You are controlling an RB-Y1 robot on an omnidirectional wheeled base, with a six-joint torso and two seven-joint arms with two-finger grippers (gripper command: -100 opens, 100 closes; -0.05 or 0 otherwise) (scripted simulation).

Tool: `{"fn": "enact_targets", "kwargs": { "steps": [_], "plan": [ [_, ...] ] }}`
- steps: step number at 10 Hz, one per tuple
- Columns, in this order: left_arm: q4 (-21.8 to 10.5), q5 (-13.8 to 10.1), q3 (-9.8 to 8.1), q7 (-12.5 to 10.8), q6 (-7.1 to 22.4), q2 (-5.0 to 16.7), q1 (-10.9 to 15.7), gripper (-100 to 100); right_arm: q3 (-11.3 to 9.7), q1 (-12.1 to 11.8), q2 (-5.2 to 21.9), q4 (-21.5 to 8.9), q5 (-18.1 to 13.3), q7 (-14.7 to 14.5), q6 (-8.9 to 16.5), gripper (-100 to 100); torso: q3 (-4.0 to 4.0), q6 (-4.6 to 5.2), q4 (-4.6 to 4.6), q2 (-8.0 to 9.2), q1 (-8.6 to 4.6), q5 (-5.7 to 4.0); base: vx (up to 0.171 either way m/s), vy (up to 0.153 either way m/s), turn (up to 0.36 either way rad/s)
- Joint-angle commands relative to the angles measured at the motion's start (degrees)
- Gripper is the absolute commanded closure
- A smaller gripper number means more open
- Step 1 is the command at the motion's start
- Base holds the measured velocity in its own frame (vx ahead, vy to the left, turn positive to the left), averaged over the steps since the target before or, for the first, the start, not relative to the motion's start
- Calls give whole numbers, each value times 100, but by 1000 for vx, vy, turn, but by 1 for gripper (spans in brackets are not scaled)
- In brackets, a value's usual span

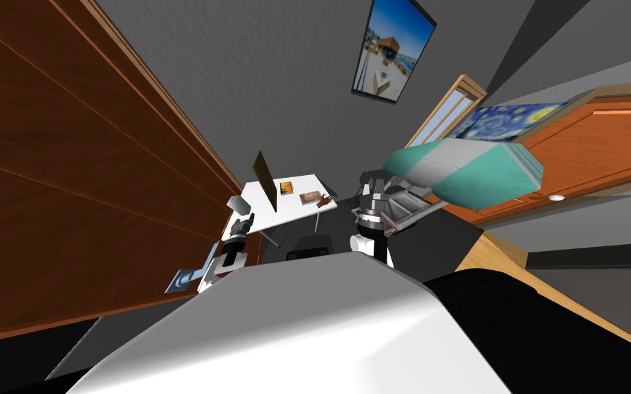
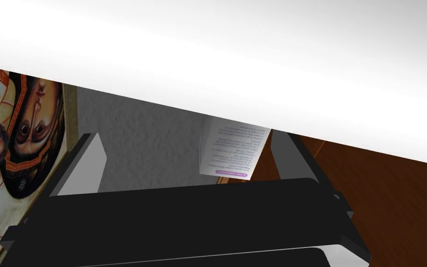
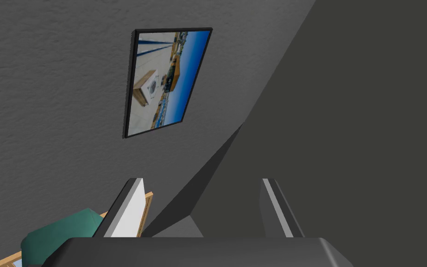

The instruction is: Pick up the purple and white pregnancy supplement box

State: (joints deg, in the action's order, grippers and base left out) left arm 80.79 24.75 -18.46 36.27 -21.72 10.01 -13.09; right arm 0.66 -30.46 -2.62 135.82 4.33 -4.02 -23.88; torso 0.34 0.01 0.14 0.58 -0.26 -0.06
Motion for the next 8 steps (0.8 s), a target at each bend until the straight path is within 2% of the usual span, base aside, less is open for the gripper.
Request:
{"fn": "enact_targets", "kwargs": {
  "steps": [1,3,5,8],
  "plan": [
    [76,-193,75,-113,148,44,-66,-100,0,0,0,0,0,0,0,0,0,0,0,0,0,0,-135,-82,-66],
    [107,-356,111,-227,329,72,-71,-100,1,-1,0,0,0,0,0,0,-8,-1,-3,-15,16,3,-96,-35,10],
    [128,-451,95,-347,527,91,1,-100,2,-2,1,0,0,0,0,0,-26,-2,-9,-46,49,10,-2,43,72],
    [52,-28,-54,-252,576,215,296,-100,3,-4,3,1,0,0,-1,0,-64,0,-23,-112,84,18,121,101,-1]
  ]
}}
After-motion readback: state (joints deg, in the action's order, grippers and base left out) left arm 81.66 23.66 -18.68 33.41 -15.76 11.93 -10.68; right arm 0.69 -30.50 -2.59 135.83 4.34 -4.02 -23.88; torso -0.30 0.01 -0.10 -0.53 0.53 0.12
